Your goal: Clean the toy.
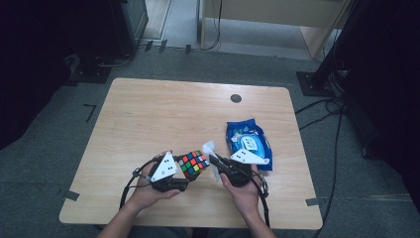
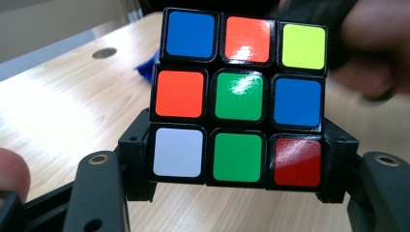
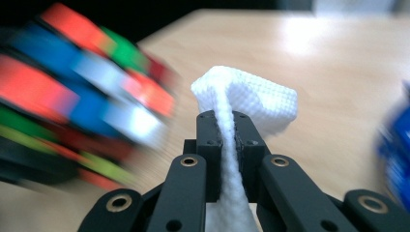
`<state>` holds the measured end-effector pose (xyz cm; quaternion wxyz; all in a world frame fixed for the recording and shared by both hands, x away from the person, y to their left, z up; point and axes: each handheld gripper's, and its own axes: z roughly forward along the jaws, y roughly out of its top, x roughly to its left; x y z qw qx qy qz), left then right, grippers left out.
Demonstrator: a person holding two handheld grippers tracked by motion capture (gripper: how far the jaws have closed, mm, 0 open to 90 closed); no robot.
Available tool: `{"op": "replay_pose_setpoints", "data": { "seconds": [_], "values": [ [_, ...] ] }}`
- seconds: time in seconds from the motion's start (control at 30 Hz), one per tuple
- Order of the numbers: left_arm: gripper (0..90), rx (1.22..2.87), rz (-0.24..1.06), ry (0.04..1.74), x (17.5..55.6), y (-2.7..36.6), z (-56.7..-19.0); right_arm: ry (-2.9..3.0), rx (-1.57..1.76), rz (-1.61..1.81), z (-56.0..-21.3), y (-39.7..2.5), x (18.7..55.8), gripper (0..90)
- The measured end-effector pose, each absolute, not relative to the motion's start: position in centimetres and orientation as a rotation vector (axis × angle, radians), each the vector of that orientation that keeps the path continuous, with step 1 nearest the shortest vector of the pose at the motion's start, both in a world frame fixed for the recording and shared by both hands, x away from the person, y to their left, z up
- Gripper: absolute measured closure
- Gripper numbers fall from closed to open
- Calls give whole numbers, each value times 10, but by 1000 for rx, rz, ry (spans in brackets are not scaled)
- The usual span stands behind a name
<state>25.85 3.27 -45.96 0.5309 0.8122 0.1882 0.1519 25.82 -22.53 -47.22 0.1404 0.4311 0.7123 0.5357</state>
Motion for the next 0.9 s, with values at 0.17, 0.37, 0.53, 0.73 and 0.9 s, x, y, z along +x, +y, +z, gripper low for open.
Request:
{"op": "replay_pose_setpoints", "data": {
  "seconds": [0.17, 0.37, 0.53, 0.73, 0.9],
  "values": [
    [340, 1929, 368, 476, 262, 40, -458, 2038, 1352, 1505, -488, -236, 264, 854],
    [340, 1927, 368, 485, 264, 42, -458, 2043, 1298, 1530, -482, -231, 261, 851],
    [340, 1928, 370, 492, 264, 42, -459, 2002, 1246, 1563, -481, -229, 262, 465],
    [340, 1932, 367, 493, 265, 41, -460, 1980, 1252, 1555, -476, -229, 260, 446],
    [340, 1938, 366, 491, 265, 41, -460, 1983, 1256, 1555, -476, -228, 260, 446]
  ]
}}
